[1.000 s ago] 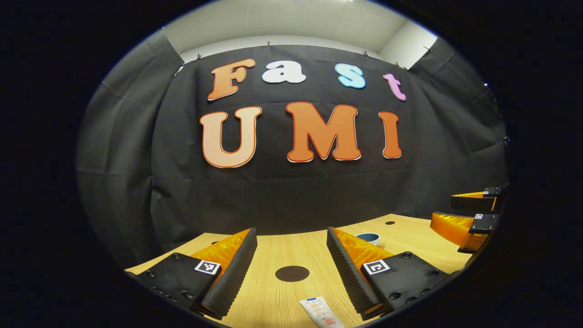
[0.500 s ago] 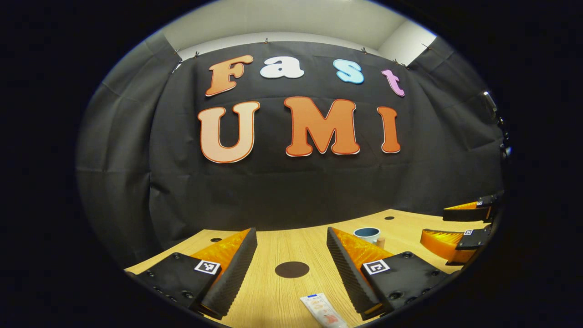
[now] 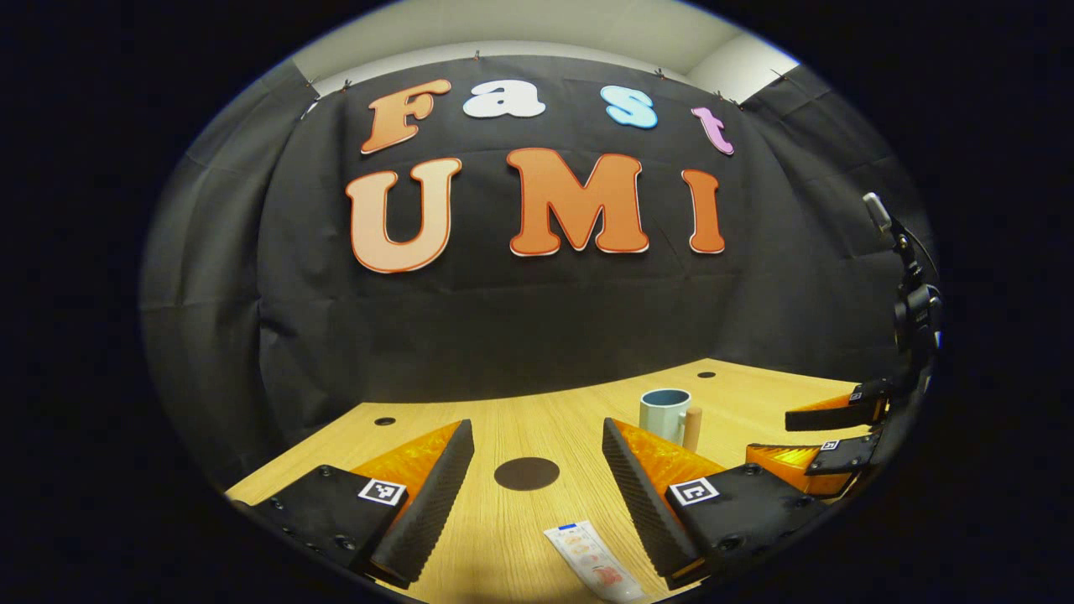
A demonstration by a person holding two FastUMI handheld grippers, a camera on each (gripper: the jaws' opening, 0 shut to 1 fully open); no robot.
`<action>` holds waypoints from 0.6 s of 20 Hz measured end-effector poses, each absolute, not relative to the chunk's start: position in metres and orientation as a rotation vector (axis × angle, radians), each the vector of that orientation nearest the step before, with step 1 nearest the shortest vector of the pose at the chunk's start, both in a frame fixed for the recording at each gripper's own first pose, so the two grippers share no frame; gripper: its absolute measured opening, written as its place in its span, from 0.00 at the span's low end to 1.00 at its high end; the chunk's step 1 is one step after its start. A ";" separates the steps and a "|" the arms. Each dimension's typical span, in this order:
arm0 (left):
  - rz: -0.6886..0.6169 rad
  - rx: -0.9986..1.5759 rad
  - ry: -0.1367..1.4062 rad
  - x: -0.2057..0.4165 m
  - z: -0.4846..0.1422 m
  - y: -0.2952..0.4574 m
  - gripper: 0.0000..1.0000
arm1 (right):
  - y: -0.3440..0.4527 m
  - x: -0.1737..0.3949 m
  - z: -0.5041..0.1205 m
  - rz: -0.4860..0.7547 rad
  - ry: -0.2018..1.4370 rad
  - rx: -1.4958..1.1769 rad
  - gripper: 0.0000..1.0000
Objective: Put the toothbrush and toothpaste on the desktop into the cup, then pick up the cup and place it on the coaster on the desktop.
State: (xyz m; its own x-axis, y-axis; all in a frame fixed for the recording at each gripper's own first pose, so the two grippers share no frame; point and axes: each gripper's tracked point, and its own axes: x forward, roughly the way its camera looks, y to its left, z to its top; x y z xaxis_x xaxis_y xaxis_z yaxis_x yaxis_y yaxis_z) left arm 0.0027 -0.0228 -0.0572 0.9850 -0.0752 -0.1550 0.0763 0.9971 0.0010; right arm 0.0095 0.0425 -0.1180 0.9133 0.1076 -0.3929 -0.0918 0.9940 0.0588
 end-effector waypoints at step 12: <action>-0.141 -0.049 0.477 -0.004 -0.145 -0.039 0.99 | 0.060 -0.002 -0.189 0.148 0.647 -0.050 0.75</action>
State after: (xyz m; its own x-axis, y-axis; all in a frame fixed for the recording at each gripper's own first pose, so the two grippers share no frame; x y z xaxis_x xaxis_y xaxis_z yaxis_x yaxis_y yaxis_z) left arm -0.0042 -0.0386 -0.1450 0.8791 -0.1466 -0.4536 0.1236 0.9891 -0.0802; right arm -0.0017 0.0605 -0.1888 0.7880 0.1219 -0.6034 -0.1529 0.9882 0.0000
